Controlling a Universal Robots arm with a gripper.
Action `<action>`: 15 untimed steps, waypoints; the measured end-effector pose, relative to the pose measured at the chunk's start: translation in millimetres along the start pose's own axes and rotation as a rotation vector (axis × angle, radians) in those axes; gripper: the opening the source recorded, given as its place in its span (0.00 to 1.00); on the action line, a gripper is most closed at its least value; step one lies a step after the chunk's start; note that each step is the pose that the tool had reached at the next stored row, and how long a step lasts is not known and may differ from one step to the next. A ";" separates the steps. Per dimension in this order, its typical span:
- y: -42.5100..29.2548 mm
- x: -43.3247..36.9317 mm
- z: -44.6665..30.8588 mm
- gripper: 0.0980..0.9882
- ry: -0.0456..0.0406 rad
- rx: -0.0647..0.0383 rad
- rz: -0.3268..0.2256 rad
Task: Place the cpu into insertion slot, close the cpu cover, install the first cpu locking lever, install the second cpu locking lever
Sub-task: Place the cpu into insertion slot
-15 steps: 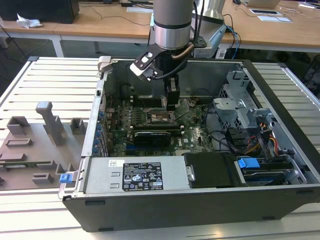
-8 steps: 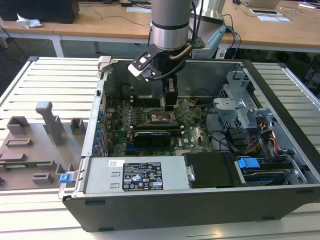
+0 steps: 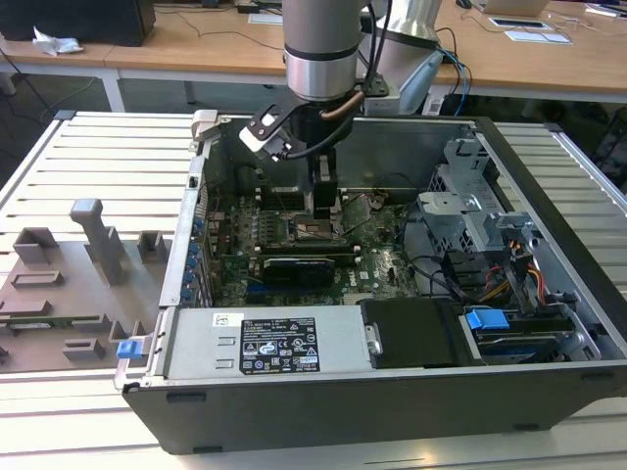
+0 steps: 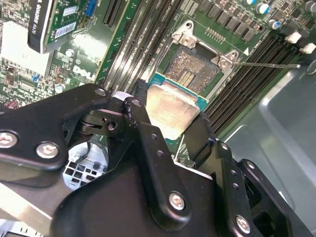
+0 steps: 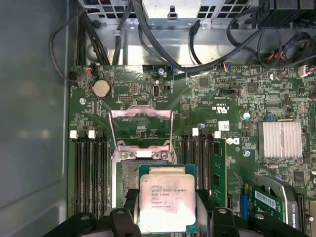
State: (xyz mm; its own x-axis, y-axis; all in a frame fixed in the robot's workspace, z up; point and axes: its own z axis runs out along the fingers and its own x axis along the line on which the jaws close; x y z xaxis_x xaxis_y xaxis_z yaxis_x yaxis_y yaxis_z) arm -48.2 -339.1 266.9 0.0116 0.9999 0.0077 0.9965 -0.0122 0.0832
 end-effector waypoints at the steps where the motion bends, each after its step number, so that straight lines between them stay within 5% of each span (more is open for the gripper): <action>1: -0.3 0.8 0.1 0.50 -0.0001 0.000 0.000; 6: -1.3 8.4 1.0 0.50 0.0000 0.000 0.000; 15: -2.5 8.9 9.7 0.50 -0.0005 0.000 0.000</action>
State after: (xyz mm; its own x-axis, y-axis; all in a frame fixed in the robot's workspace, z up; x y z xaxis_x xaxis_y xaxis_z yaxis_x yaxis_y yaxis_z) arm -49.7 -330.0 257.1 0.0116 0.9999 0.0071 0.9965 -0.0121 0.0832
